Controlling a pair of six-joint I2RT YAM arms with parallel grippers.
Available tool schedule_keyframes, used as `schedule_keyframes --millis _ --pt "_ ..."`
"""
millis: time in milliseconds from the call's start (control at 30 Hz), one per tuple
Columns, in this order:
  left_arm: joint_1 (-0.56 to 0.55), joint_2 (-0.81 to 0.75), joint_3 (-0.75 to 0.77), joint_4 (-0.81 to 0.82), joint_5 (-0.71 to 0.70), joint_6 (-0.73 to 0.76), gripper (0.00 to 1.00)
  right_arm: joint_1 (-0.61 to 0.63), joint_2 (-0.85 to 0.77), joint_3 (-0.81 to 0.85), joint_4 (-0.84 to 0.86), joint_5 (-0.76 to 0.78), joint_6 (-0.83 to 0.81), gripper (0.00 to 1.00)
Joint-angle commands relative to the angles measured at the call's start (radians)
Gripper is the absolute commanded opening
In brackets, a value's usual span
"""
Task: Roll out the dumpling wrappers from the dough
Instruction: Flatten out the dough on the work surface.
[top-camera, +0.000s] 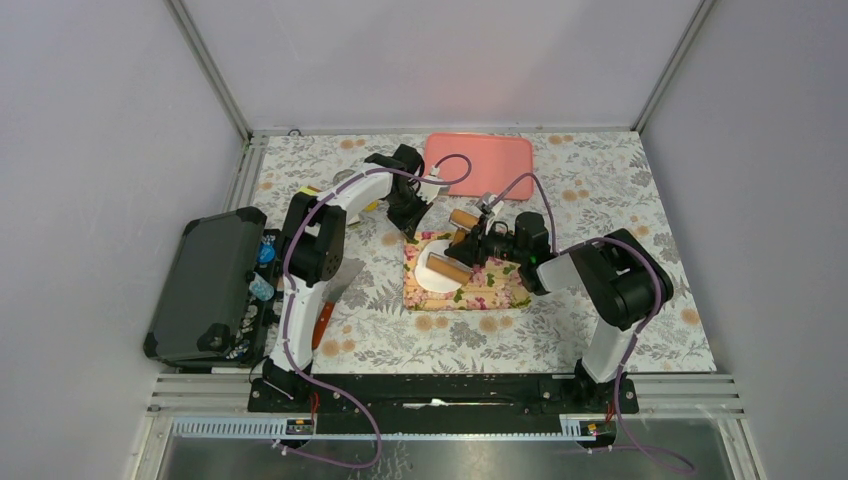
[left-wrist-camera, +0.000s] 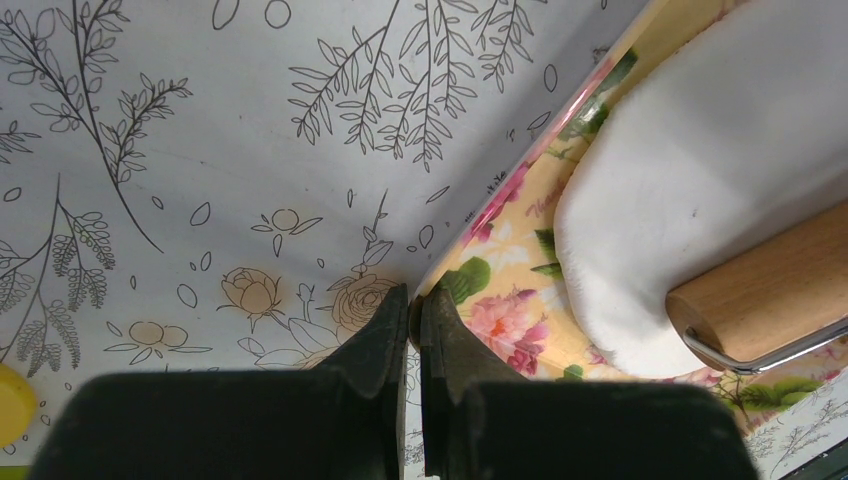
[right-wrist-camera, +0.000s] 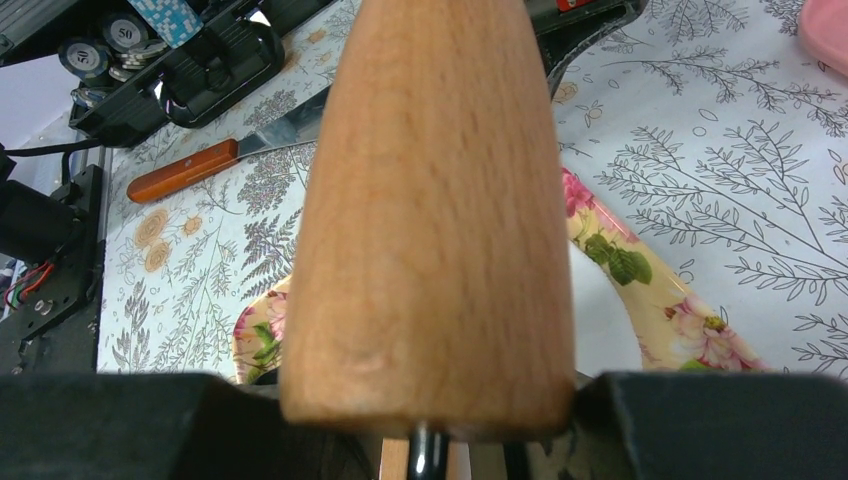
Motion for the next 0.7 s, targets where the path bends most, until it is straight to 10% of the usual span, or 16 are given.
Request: schedule_keyframes --millis 0,667 --pt "-0.006 0.003 0.026 0.014 -0.024 0.038 0.00 0.033 0.060 -0.051 -0.115 -0.013 -0.077 0.00" --pt "-0.006 -0.006 0.013 0.014 -0.025 0.026 0.00 0.073 0.032 -0.090 -0.327 -0.120 -0.255 0.00"
